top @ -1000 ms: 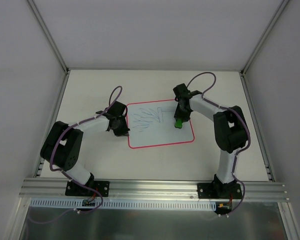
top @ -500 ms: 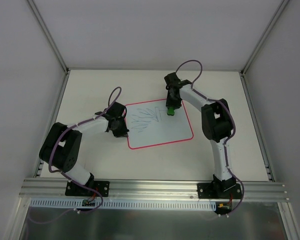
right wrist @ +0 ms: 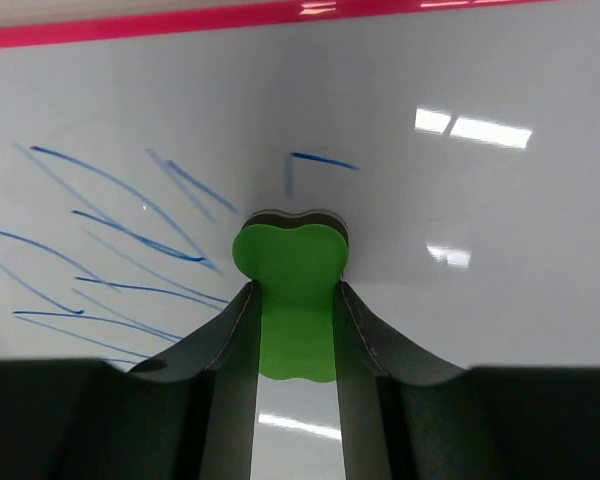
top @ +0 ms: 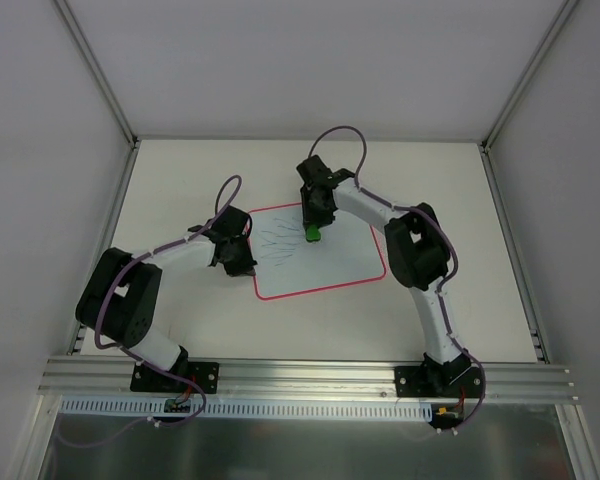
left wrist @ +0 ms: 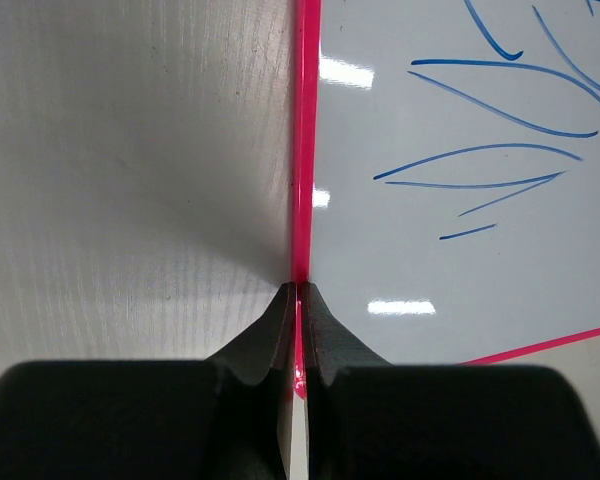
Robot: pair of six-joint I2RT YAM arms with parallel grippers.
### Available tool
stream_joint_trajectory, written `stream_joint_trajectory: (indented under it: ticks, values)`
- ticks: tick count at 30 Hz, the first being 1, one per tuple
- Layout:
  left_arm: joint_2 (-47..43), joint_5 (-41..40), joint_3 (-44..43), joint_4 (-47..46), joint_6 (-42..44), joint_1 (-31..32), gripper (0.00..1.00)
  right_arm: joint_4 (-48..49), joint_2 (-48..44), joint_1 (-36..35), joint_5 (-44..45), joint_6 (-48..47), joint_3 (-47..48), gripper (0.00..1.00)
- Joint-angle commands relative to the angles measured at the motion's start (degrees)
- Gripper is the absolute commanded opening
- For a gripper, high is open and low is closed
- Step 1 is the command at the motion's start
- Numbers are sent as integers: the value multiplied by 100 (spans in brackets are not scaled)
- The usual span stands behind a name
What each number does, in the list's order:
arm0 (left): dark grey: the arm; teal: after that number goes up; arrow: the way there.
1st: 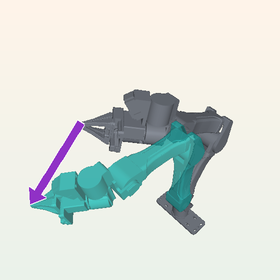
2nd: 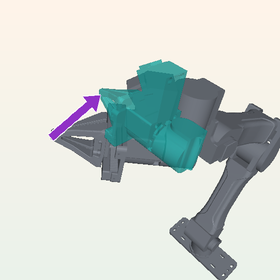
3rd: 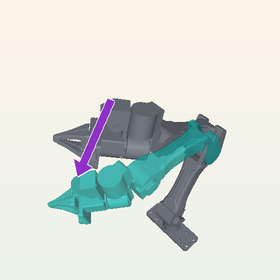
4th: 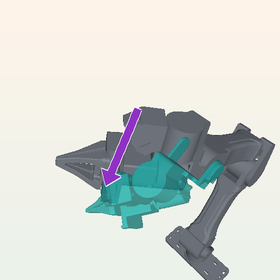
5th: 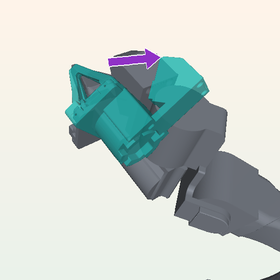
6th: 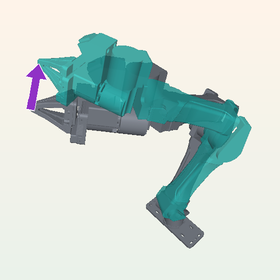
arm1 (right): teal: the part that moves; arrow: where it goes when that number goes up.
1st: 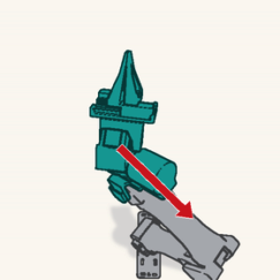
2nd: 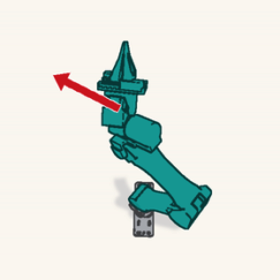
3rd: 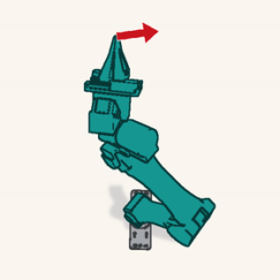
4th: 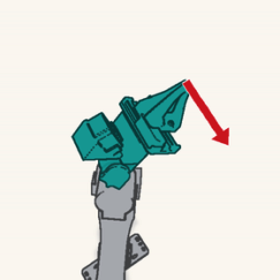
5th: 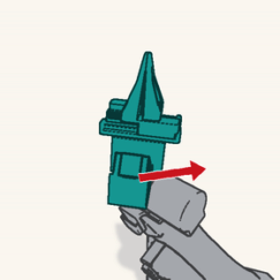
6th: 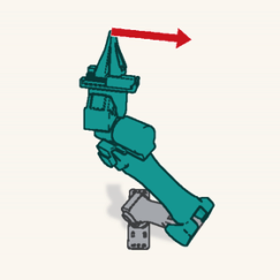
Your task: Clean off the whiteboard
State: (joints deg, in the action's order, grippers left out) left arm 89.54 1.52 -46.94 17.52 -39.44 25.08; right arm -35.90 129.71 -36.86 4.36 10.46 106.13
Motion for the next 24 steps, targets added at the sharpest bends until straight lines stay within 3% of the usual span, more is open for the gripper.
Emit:
stream_joint_trajectory:
  ticks: [1, 6, 11, 19, 24]
  values:
    - [29, -169, 352, 779, 209, -3, 0, -602, -216, 687, 695, -9, -766, 0]
    - [11, -169, 396, 753, 191, -3, 0, -287, -674, 997, 742, -175, -1638, 0]
    - [-6, -169, 370, 736, 209, -3, 0, -137, -658, 357, 496, -491, -1868, 0]
    - [-50, -169, 387, 665, 191, -3, 0, -137, -376, -962, -172, -299, -1472, 0]
    - [-94, -30, 440, 621, 191, -12, 0, -128, -534, -946, 117, -220, -1612, 0]
